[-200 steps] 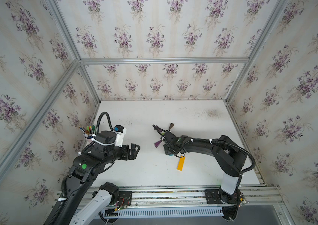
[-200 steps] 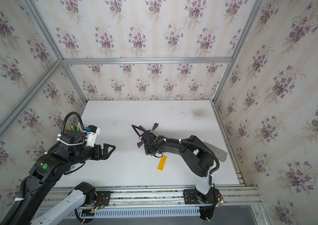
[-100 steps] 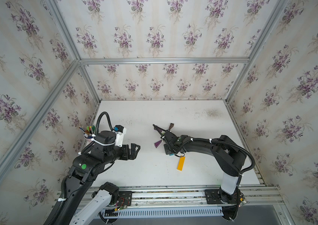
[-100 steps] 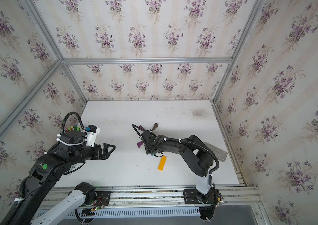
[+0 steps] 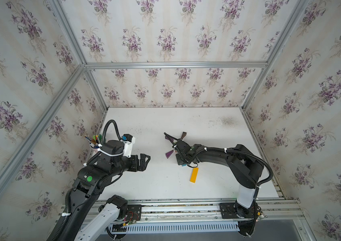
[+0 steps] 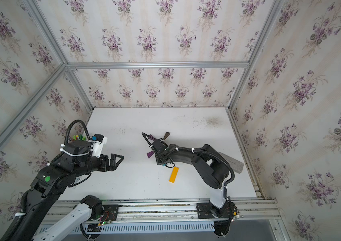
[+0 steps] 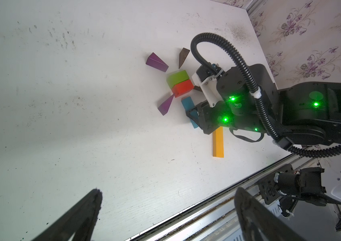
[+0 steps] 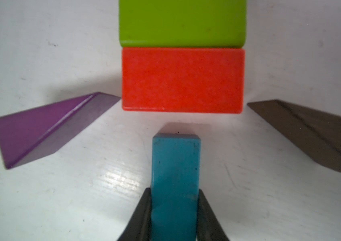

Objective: Assemble a small pinwheel with building blocks
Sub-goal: Assemble the building block at the center of the board.

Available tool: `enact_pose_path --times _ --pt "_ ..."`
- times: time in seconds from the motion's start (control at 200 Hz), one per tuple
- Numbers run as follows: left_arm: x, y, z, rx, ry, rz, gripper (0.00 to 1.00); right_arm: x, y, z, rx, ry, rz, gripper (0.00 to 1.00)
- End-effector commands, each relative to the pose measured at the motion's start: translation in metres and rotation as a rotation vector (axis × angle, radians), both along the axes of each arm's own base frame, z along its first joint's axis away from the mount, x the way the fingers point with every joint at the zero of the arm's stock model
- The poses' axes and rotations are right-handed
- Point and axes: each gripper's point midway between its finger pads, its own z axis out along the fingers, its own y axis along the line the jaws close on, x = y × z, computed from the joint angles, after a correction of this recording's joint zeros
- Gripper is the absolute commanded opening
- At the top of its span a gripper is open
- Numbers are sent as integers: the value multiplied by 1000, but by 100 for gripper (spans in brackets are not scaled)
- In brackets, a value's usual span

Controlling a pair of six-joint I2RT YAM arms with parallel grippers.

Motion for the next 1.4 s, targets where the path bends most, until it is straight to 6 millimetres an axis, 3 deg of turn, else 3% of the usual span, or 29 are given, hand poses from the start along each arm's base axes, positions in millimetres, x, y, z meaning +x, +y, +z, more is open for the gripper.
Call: enact_pose_path --times 0.0,0.774,0.864,0.969,1.154,1.394 --pt "1 -1 3 -9 -8 2 99 0 -2 -4 -16 12 -2 24" --pt "1 -1 4 -13 -9 5 100 1 1 -4 -17 17 -2 25" --pt "-1 -5 4 -29 1 -16 99 1 1 -3 -18 16 -2 29" --pt "-1 -6 6 -35 -2 -20 99 2 -1 0 -18 4 -9 44" --pt "0 -8 6 -43 -3 -27 99 4 -4 13 -7 -33 -16 60" --pt "3 -10 6 -47 -3 -30 99 1 -7 41 58 -75 -25 63"
